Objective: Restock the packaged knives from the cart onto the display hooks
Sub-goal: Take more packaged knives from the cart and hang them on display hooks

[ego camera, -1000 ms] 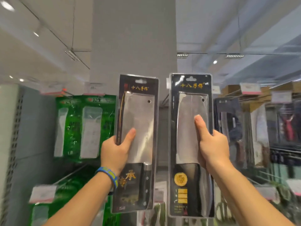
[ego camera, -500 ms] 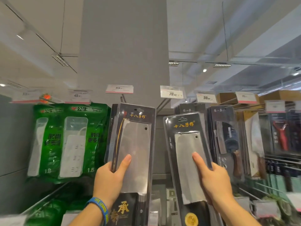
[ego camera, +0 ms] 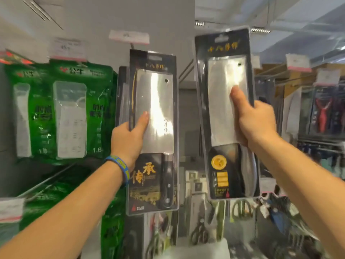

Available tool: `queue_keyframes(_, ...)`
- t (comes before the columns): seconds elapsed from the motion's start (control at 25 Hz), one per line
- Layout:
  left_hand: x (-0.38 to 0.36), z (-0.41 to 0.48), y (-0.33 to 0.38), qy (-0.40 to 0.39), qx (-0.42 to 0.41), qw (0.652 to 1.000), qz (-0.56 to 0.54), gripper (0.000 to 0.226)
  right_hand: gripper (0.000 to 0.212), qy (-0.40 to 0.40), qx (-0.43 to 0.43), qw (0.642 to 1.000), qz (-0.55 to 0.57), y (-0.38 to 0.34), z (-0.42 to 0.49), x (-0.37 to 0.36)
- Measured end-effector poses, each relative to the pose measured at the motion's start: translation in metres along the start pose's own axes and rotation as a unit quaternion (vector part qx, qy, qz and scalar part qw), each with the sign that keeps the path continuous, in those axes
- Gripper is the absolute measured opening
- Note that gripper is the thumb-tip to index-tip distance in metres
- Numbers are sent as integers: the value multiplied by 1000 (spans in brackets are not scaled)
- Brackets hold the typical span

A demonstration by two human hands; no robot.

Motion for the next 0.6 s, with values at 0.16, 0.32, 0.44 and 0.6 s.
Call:
queue_keyframes(0.16, -8, 0, -5, -18, -21, 999, 17, 58, 93, 3, 3, 1000, 9, -7, 11, -1)
queue_keyframes(0.32, -11, 4, 3, -40, -83, 994, 60, 51, 90, -13, 7, 1000, -9, 1, 14, -7)
queue_keyframes(0.44, -10, 11, 12, -29, -121, 989, 74, 76, 94, 0, 12, 1000, -19, 15, 17, -3)
queue_keyframes(0.6, -10, 15, 20, -29, -136, 986, 93, 84, 92, -27, 22, 999, -5, 26, 15, -10)
Point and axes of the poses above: each hand's wrist, its own z-axis towards the middle knuckle, its own x-axis out of the back of the hand, y = z × x, the point moved 9 cm from there along z, towards the middle knuckle, and after that the axes turned 3 degrees about x, right-handed, at the moved point
